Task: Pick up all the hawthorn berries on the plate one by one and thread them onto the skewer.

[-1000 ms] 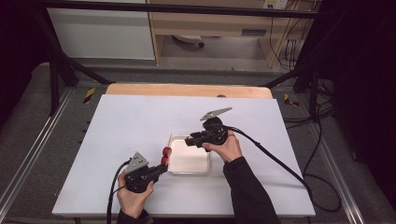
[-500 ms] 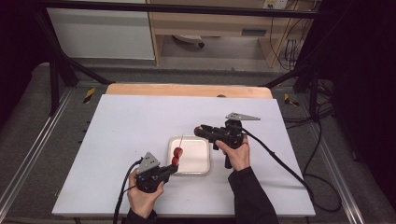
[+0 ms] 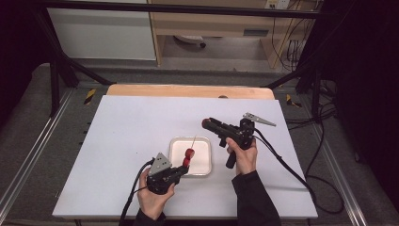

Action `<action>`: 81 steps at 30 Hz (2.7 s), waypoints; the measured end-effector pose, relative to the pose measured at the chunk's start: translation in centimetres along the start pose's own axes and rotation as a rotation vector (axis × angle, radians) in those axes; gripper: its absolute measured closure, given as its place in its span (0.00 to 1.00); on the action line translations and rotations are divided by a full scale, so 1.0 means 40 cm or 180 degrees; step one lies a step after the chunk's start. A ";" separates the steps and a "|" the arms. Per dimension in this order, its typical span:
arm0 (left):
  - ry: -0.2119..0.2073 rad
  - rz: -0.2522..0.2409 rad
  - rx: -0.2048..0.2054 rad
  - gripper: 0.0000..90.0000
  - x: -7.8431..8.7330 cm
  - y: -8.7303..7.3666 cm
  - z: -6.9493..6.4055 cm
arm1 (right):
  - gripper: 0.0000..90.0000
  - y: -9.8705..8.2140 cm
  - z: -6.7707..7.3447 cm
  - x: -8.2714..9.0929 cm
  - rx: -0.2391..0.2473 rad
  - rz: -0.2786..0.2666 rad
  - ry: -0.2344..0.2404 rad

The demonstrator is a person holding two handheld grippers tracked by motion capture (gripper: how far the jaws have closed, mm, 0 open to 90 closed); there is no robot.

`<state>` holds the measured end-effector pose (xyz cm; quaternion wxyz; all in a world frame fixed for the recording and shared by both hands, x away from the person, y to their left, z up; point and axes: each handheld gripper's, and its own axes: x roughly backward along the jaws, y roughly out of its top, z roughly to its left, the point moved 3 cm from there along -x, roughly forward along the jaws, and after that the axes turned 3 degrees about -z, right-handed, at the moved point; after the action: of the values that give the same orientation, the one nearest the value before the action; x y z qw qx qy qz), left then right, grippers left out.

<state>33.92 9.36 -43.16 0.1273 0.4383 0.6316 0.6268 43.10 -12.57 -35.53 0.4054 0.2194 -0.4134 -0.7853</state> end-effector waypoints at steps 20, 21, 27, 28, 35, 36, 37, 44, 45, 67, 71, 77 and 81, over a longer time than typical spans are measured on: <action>-0.0015 -0.0139 -0.0081 0.99 -0.047 0.052 -0.041 | 0.67 0.027 0.020 0.009 -0.0460 -0.0484 0.0194; -0.0015 -0.0142 -0.0086 0.99 -0.048 0.055 -0.042 | 0.67 0.029 0.021 0.010 -0.0488 -0.0485 0.0192; -0.0010 -0.0145 -0.0104 0.99 -0.056 0.067 -0.047 | 0.67 0.035 0.029 0.018 -0.0575 -0.0512 0.0258; -0.0007 -0.0153 -0.0102 0.99 -0.056 0.068 -0.047 | 0.67 0.036 0.030 0.019 -0.0583 -0.0512 0.0265; 0.0007 -0.0198 -0.0127 0.99 -0.060 0.083 -0.049 | 0.67 0.042 0.044 0.025 -0.0688 -0.0544 0.0342; 0.0003 -0.0229 -0.0116 0.99 -0.059 0.087 -0.049 | 0.67 0.043 0.046 0.026 -0.0695 -0.0550 0.0337; 0.0000 -0.0251 -0.0111 0.99 -0.058 0.088 -0.050 | 0.67 0.044 0.048 0.026 -0.0707 -0.0560 0.0350; -0.0003 -0.0302 -0.0087 0.99 -0.061 0.098 -0.054 | 0.67 0.051 0.055 0.030 -0.0749 -0.0590 0.0394; -0.0010 -0.0302 -0.0084 0.99 -0.062 0.099 -0.055 | 0.67 0.051 0.055 0.030 -0.0744 -0.0594 0.0400; 0.0015 -0.0303 -0.0071 0.99 -0.057 0.101 -0.049 | 0.67 0.038 0.057 0.025 -0.0699 -0.0566 0.0408; 0.0004 -0.0313 -0.0064 0.99 -0.058 0.100 -0.050 | 0.67 0.037 0.057 0.025 -0.0710 -0.0562 0.0400; -0.0004 -0.0329 -0.0052 0.99 -0.059 0.099 -0.052 | 0.67 0.036 0.058 0.022 -0.0732 -0.0585 0.0411; -0.0012 -0.0362 -0.0019 0.99 -0.057 0.099 -0.050 | 0.67 0.035 0.057 0.020 -0.0767 -0.0612 0.0419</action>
<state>35.39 5.69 -40.10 0.1651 0.4025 0.6534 0.6195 41.74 -12.61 -33.11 0.3779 0.2587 -0.2660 -0.8483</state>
